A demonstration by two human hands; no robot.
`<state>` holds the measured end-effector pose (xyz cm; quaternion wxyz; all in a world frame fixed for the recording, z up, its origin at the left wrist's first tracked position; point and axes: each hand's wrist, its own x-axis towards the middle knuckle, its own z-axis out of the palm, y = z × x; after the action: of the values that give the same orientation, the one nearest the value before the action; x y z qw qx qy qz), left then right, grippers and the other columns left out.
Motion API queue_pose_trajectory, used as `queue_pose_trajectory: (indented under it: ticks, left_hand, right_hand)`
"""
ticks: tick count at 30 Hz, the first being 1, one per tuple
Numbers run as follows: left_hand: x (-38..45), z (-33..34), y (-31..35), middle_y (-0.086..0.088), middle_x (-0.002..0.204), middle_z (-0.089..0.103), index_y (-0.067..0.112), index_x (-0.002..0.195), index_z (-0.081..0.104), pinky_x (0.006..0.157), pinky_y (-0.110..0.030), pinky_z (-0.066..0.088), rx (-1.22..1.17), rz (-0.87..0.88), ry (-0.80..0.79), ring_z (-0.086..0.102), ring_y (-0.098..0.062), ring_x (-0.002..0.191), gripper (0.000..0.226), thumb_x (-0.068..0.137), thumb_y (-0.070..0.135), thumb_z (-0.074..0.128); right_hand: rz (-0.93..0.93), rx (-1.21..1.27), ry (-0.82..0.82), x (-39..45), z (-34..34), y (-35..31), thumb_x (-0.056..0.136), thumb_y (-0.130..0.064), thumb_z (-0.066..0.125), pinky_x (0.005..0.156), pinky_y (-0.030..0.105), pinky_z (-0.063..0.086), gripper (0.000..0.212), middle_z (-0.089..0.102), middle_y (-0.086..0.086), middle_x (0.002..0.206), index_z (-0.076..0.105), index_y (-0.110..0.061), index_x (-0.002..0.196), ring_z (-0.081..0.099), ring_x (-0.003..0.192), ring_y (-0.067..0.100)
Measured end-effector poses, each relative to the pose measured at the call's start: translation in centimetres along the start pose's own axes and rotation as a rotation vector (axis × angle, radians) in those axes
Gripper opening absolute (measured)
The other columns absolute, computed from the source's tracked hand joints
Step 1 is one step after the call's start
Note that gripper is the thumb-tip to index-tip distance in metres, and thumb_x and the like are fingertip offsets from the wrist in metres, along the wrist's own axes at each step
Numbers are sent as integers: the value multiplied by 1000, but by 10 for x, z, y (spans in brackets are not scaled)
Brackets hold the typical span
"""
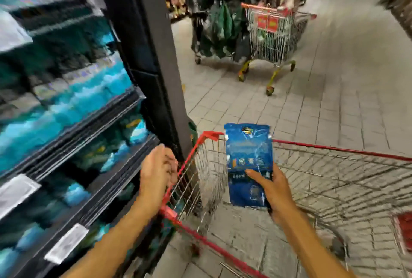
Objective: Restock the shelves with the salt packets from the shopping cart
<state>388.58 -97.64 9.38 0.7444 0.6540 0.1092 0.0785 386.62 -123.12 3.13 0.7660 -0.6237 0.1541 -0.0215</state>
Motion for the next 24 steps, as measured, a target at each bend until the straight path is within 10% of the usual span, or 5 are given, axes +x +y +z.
queue_pose_trajectory:
  ticks: [6, 24]
  left_hand:
    - [-46, -106, 91, 1, 49, 48, 9, 76, 51, 36, -24, 26, 25, 186, 136, 39, -14, 33, 41, 106, 29, 34]
    - [-213, -322, 238, -6, 50, 49, 18, 63, 57, 33, -18, 26, 1, 567, 709, 40, -17, 30, 49, 104, 33, 36]
  right_hand:
    - [-90, 134, -225, -55, 106, -57, 65, -23, 81, 88, 54, 56, 52, 75, 10, 110, 67, -18, 115, 72, 98, 35]
    - [-273, 340, -1073, -204, 402, -162, 74, -8, 73, 76, 35, 61, 46, 74, 11, 114, 64, -8, 119, 73, 97, 24]
